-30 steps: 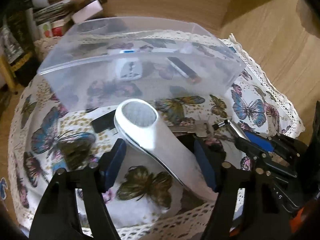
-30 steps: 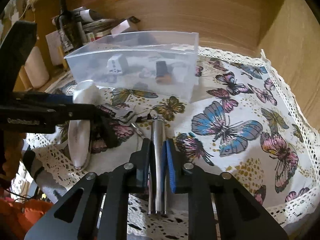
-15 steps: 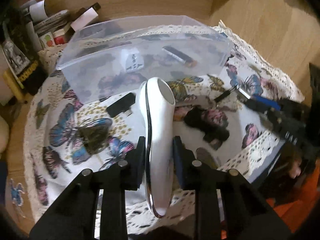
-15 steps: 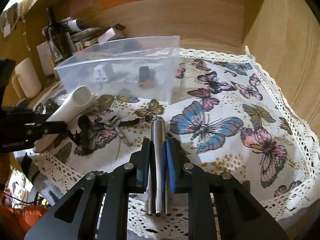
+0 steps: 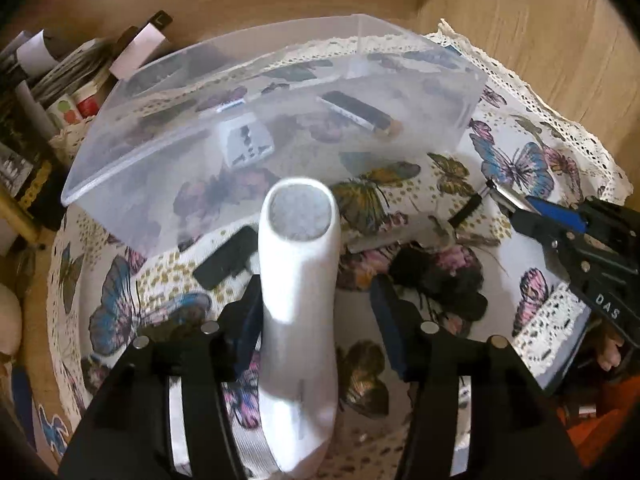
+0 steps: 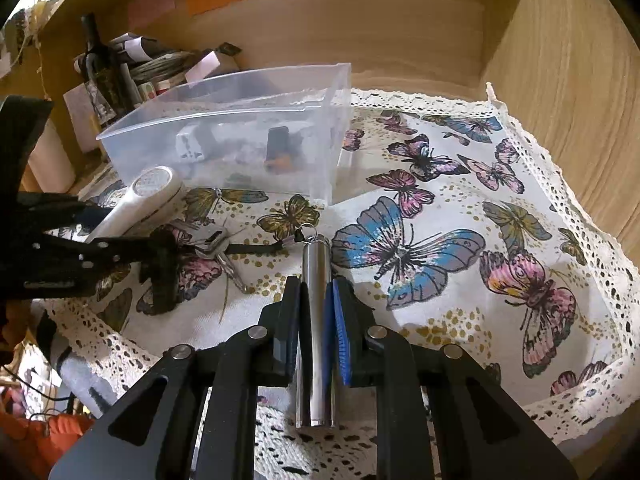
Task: Organize rigid objects
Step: 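Grasp the white handheld device with the left tool while the right tool grasps the silver tube, then lower the white device and silver tube into the clear box and release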
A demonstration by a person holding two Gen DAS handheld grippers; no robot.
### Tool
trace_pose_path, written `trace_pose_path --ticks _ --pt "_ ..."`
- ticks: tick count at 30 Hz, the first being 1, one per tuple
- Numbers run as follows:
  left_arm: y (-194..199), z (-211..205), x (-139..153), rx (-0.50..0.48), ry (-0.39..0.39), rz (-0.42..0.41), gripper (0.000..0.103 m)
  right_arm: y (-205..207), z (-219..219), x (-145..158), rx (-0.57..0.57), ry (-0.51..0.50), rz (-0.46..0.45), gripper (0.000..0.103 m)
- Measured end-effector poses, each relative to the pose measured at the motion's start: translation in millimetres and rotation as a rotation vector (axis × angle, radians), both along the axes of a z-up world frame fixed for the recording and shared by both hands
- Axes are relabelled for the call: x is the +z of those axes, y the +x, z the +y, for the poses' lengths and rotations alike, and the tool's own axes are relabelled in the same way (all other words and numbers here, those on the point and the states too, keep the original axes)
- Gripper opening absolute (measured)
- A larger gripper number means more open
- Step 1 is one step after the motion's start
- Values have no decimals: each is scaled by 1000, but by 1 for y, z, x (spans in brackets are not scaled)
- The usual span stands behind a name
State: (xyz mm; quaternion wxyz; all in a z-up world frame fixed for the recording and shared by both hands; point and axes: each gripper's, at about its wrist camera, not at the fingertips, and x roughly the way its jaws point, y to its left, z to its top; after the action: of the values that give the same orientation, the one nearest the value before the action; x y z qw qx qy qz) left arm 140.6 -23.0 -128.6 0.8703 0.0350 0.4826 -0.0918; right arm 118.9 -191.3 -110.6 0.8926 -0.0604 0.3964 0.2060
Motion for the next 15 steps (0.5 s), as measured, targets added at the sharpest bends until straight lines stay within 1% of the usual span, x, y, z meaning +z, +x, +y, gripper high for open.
trace_pose_path --ticks 2,5,10,13,15 --pt "2 1 -1 0 -3 -11 52 0 3 -2 6 -13 -7 15" --pt "1 1 -1 -5 1 -35 36 0 5 -1 10 -15 -14 14" --pt "-4 4 1 13 -9 -51 36 -3 6 6 9 4 -33 14" --pt "-11 10 6 29 -40 -66 36 -7 6 17 5 17 -62 14" --pt "-17 15 13 39 -56 -90 36 -8 7 24 3 27 -81 14"
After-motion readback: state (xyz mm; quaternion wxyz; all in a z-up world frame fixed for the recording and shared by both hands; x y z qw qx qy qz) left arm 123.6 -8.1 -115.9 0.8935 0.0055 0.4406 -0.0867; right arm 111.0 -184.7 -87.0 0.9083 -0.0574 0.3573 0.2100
